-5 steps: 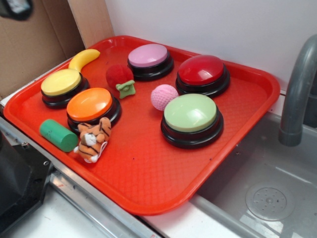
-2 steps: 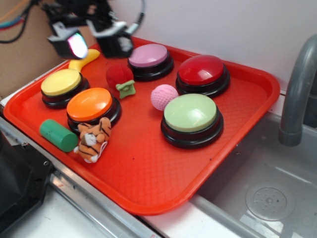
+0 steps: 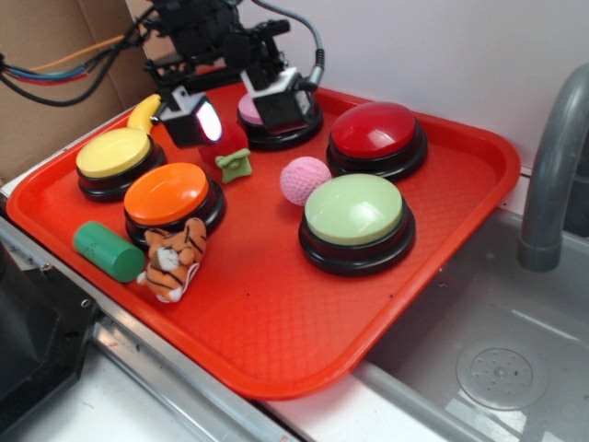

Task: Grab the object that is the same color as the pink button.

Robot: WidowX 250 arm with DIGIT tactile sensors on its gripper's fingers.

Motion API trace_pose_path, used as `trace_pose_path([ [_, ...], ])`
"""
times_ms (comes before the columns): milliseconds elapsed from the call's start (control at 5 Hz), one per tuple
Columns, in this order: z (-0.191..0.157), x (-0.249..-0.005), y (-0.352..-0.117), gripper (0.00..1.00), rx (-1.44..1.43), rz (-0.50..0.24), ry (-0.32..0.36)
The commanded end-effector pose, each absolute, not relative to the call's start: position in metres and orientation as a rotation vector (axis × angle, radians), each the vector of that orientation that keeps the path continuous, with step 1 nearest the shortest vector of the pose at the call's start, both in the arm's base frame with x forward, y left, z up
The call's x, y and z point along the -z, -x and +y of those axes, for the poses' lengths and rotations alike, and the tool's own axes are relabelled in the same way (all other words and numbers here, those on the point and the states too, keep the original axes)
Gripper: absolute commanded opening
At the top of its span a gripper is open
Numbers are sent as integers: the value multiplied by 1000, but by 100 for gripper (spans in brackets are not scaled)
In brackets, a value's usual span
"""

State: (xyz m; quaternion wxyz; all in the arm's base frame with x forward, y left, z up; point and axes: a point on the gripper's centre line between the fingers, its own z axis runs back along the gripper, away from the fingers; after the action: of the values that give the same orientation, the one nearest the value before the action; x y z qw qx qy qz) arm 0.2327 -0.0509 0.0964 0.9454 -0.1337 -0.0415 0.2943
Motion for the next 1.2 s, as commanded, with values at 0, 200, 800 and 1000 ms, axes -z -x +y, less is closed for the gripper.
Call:
trace_pose_path([
  [0,-33,-78,-259,100,-694,-99,303],
  [200,-35,-65,-265,100,-718,-84,336],
  [800,-50,-48,-281,100,-698,-63,364],
  [1000,-53,-48,-280,35,-697,-75,363],
])
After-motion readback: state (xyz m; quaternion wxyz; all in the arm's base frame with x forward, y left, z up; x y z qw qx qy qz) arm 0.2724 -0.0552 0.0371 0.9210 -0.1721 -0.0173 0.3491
